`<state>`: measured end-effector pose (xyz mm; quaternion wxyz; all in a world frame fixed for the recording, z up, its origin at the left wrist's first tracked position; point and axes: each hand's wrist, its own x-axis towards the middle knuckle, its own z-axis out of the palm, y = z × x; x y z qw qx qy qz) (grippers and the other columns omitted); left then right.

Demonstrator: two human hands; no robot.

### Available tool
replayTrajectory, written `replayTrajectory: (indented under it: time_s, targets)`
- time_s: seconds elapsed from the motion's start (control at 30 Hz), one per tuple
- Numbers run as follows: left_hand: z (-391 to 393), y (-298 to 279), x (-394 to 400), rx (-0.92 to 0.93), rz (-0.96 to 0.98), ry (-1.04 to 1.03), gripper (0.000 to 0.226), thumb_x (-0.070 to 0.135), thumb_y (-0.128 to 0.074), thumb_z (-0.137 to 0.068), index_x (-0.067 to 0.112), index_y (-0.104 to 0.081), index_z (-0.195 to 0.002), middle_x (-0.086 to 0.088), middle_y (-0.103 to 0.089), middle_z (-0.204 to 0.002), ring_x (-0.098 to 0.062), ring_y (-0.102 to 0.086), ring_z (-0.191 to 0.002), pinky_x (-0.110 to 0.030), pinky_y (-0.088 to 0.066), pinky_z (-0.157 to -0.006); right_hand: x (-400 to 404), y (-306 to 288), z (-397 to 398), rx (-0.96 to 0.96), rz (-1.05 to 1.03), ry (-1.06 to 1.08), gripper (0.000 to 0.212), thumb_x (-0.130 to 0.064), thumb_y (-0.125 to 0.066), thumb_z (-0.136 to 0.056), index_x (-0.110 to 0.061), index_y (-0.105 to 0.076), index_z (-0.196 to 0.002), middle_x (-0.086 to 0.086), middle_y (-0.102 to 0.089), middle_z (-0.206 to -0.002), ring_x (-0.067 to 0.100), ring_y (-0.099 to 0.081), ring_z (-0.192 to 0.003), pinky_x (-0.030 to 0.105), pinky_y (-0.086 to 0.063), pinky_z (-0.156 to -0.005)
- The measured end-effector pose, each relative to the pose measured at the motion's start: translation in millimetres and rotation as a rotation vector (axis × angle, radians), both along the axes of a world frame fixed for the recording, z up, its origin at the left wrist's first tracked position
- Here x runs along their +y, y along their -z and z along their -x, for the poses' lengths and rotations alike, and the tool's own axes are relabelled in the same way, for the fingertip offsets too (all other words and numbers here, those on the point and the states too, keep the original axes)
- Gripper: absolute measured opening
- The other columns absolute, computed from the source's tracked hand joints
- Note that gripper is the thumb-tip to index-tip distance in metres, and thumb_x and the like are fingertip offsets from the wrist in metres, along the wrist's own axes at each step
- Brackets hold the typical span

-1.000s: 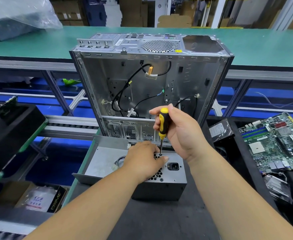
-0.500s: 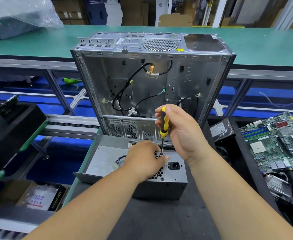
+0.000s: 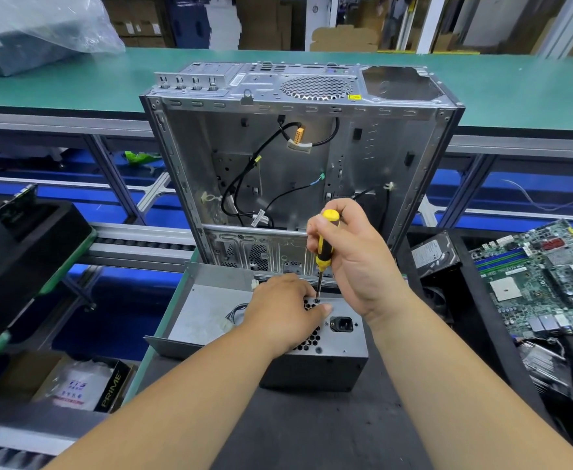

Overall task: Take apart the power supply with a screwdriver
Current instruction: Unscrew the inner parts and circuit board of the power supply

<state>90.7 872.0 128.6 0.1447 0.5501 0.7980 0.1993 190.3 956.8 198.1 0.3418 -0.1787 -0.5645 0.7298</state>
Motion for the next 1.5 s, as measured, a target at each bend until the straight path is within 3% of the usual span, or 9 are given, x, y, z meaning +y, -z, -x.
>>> replayTrajectory:
  time_s: [0.1,0.23,0.37,0.5,0.63,0.83,1.0,1.23,1.5]
  targets:
    - [0.6,0.1,0.0,0.006,0.003,0.004,0.041,0.06,-0.054,-0.09,0.024,-0.064,-0.107,0.012,-0.044,-0.095,-0.016,-0.05,-0.109,-0.032,-0.038,-0.091,2.3,0.0,-1.3,-0.052,-0.034,0.013,0.014,-0.028,-0.061,-0.088,-0.018,-0.065,-0.098,-0.001,-0.06,-0.088,0.017,-0.059,-0.084,0.036,-0.046,-0.085]
    - [0.4,-0.4,0.2,0.019,0.005,0.002,0.042,0.061,-0.054,-0.089,0.024,-0.064,-0.107,0.012,-0.045,-0.094,-0.016,-0.05,-0.107,-0.03,-0.037,-0.087,2.4,-0.1,-1.8,-0.008,0.007,-0.012,0.026,-0.03,-0.053,-0.092,-0.017,-0.075,-0.102,-0.002,-0.062,-0.086,0.017,-0.06,-0.085,0.03,-0.05,-0.086]
    - [0.4,-0.7,-0.4,0.016,0.002,0.004,0.039,0.06,-0.054,-0.089,0.025,-0.064,-0.104,0.012,-0.045,-0.093,-0.016,-0.05,-0.106,-0.029,-0.036,-0.084,0.4,-0.1,-0.5,0.03,0.026,-0.029,0.032,-0.031,-0.045,-0.097,-0.015,-0.066,-0.115,0.0,-0.063,-0.081,0.014,-0.059,-0.08,0.028,-0.051,-0.081]
    - [0.2,-1.3,-0.8,0.007,-0.004,0.006,0.04,0.059,-0.055,-0.089,0.024,-0.064,-0.106,0.013,-0.045,-0.096,-0.016,-0.05,-0.108,-0.03,-0.038,-0.088,-1.3,0.2,0.8,0.042,0.051,-0.001,0.027,-0.03,-0.039,-0.104,-0.015,-0.061,-0.11,-0.001,-0.061,-0.077,0.013,-0.054,-0.073,0.025,-0.048,-0.073]
    - [0.0,-1.4,-0.5,0.0,-0.008,0.002,0.042,0.059,-0.055,-0.089,0.023,-0.064,-0.108,0.012,-0.045,-0.098,-0.016,-0.05,-0.11,-0.029,-0.037,-0.087,-0.7,-1.0,2.1,0.024,0.084,0.014,0.021,-0.033,-0.056,-0.089,-0.017,-0.054,-0.102,-0.002,-0.06,-0.076,0.012,-0.053,-0.07,0.02,-0.047,-0.065]
    - [-0.1,-2.5,-0.4,0.013,-0.008,0.005,0.041,0.06,-0.055,-0.089,0.024,-0.064,-0.105,0.012,-0.045,-0.093,-0.015,-0.05,-0.105,-0.027,-0.034,-0.081,3.2,3.6,0.2,-0.043,-0.017,0.053,0.021,-0.029,-0.063,-0.087,-0.014,-0.058,-0.101,-0.002,-0.065,-0.083,0.015,-0.065,-0.085,0.038,-0.051,-0.088]
    - [-0.2,-2.2,-0.9,0.005,-0.013,0.008,0.04,0.059,-0.055,-0.09,0.023,-0.064,-0.105,0.012,-0.044,-0.092,-0.016,-0.049,-0.105,-0.028,-0.035,-0.083,3.1,4.8,-1.7,-0.068,-0.028,0.033,0.031,-0.036,-0.051,-0.094,-0.019,-0.074,-0.105,-0.003,-0.065,-0.088,0.014,-0.061,-0.089,0.045,-0.048,-0.096]
    - [-0.4,-1.3,-1.6,-0.001,-0.03,0.0,0.043,0.059,-0.056,-0.089,0.022,-0.064,-0.11,0.012,-0.043,-0.094,-0.016,-0.049,-0.107,-0.028,-0.035,-0.085,0.2,4.5,0.5,0.043,0.071,-0.021,0.038,-0.034,-0.037,-0.103,-0.009,-0.063,-0.116,0.001,-0.06,-0.077,0.014,-0.056,-0.073,0.024,-0.05,-0.072]
    - [-0.8,-0.3,-2.1,0.009,-0.031,-0.004,0.043,0.06,-0.054,-0.089,0.023,-0.064,-0.109,0.014,-0.043,-0.093,-0.015,-0.049,-0.107,-0.027,-0.032,-0.083,2.4,7.5,-1.2,-0.024,-0.029,0.002,0.016,-0.021,-0.062,-0.091,-0.014,-0.054,-0.103,-0.003,-0.059,-0.081,0.015,-0.057,-0.077,0.032,-0.046,-0.079]
